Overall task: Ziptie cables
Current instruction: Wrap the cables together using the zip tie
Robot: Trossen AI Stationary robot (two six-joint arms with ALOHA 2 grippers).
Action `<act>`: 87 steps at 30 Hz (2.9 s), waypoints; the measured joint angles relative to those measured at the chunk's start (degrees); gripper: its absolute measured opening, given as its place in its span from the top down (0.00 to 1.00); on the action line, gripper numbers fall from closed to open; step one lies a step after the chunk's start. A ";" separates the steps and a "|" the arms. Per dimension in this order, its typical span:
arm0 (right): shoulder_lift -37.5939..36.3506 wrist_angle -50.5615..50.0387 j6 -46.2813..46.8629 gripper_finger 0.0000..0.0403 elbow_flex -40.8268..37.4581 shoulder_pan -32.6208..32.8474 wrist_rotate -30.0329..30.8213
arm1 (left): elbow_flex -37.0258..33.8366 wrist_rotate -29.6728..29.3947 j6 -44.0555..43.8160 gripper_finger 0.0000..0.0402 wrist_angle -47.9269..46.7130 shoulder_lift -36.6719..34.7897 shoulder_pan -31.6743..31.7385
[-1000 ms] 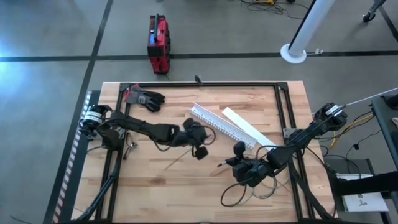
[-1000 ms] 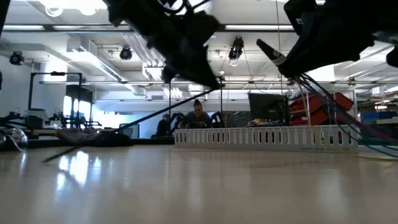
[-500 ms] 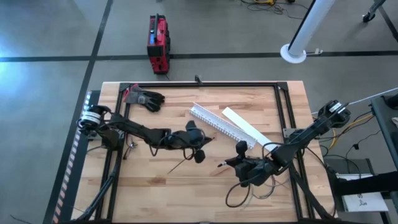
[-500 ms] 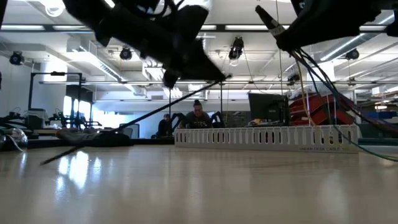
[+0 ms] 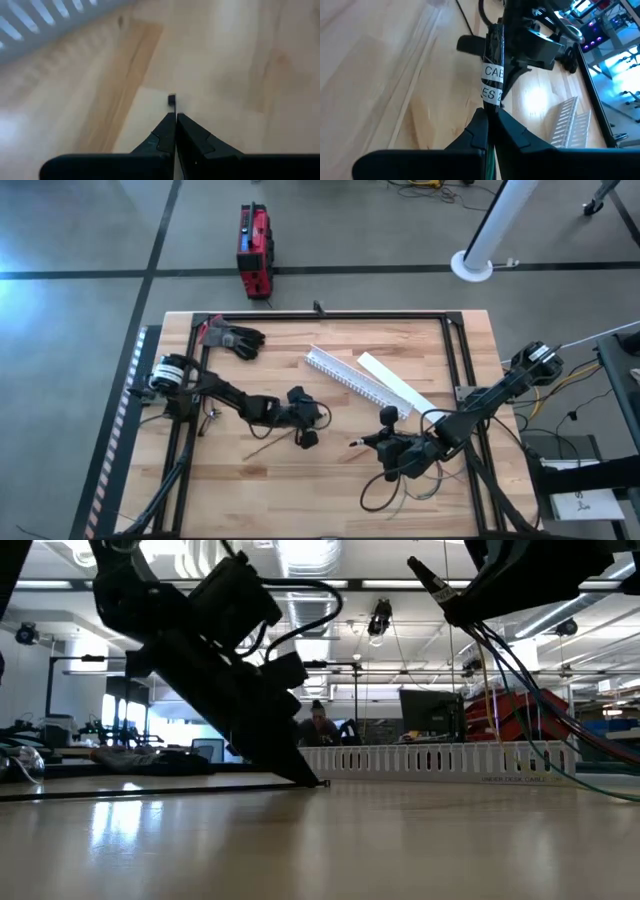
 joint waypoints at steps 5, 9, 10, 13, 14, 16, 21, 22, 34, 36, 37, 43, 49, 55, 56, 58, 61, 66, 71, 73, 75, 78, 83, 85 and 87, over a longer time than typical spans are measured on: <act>0.00 -0.01 0.26 1.00 0.00 -0.09 -0.04 | 4.18 -0.81 2.57 1.00 0.22 5.71 -0.02; 0.00 -0.23 0.82 1.00 0.00 0.04 -0.42 | 5.98 -0.66 3.68 1.00 0.20 6.65 0.05; 0.00 -0.31 0.95 1.00 0.00 0.10 -0.42 | 6.10 -0.53 3.70 1.00 0.18 6.41 0.05; 0.00 -0.63 1.39 1.00 -0.02 0.26 -0.44 | 6.10 -0.08 3.70 0.98 -0.09 5.59 0.05; 0.00 -0.49 1.42 1.00 -0.03 0.30 -0.45 | 6.09 0.14 3.70 0.97 -0.24 5.46 0.05; 0.00 -0.57 1.45 1.00 -0.19 0.29 -0.46 | 6.08 0.30 3.70 0.96 -0.31 5.45 0.07; 0.00 -0.51 1.90 1.00 -0.54 0.29 -0.44 | 6.09 -0.16 3.03 0.92 -0.25 5.67 1.05; 0.00 -0.48 2.00 1.00 -0.60 0.29 -0.44 | 6.07 -0.20 3.04 0.91 0.13 5.70 1.24; 0.02 -0.51 1.80 1.00 -0.66 0.29 -0.44 | 6.05 -0.30 4.53 0.89 5.77 9.57 1.62; 0.02 -0.52 1.82 1.00 -0.66 0.29 -0.44 | 6.10 -0.28 4.56 0.91 6.15 10.54 1.62; 0.02 -0.52 1.79 1.00 -0.66 0.29 -0.44 | 6.11 -0.30 4.70 0.93 6.15 10.70 1.62; 0.02 -0.55 0.89 1.00 -0.66 0.29 -0.44 | 6.12 -1.02 6.26 0.99 5.93 9.84 1.56; -0.15 -2.41 1.33 1.00 -0.68 0.42 -0.39 | 5.69 -2.86 8.84 1.00 3.20 3.88 0.55; -0.50 -3.78 2.90 1.00 -0.72 0.53 -0.24 | 5.88 -3.85 9.91 1.00 0.67 -4.57 -0.34; -0.50 -3.60 2.92 1.00 -0.77 0.53 -0.03 | 5.80 -3.85 10.14 1.00 -0.18 -5.59 -0.60; -0.39 -3.47 3.30 1.00 -1.04 0.53 0.10 | 5.66 -4.13 10.76 1.00 -0.54 -7.81 -1.20; -0.26 -3.22 4.47 1.00 -1.85 0.26 0.11 | 5.78 -4.13 11.57 1.00 -0.28 -11.77 -2.42; -0.26 2.43 3.68 1.00 -3.13 0.04 0.21 | 5.77 -3.98 13.22 1.00 -0.72 -18.60 -3.87; -0.26 10.25 1.53 1.00 -3.99 -1.36 0.24 | 5.90 -4.13 15.50 1.00 -0.42 -26.31 -5.59; -0.26 14.95 0.31 1.00 -5.12 -2.44 0.75 | 5.88 -4.13 16.26 1.00 -0.84 -29.05 -6.82; -0.26 20.06 -1.17 1.00 -6.61 -3.33 2.37 | 5.86 -4.15 16.47 1.00 -0.26 -31.16 -8.06; -0.26 27.57 -4.75 1.00 -8.64 -4.28 4.70 | 5.61 -4.13 16.25 1.00 0.94 -33.19 -10.57; -0.26 40.04 -12.78 1.00 -11.15 -4.98 -1.83 | 5.07 -4.65 15.60 1.00 6.26 -32.41 -13.53; -0.22 41.77 -14.08 1.00 -11.66 -5.08 -3.99 | 4.97 -6.53 14.71 1.00 7.32 -31.36 -13.69; -0.22 41.90 -14.69 1.00 -11.74 -5.15 -4.52 | 4.58 -8.33 13.20 1.00 7.80 -30.11 -13.66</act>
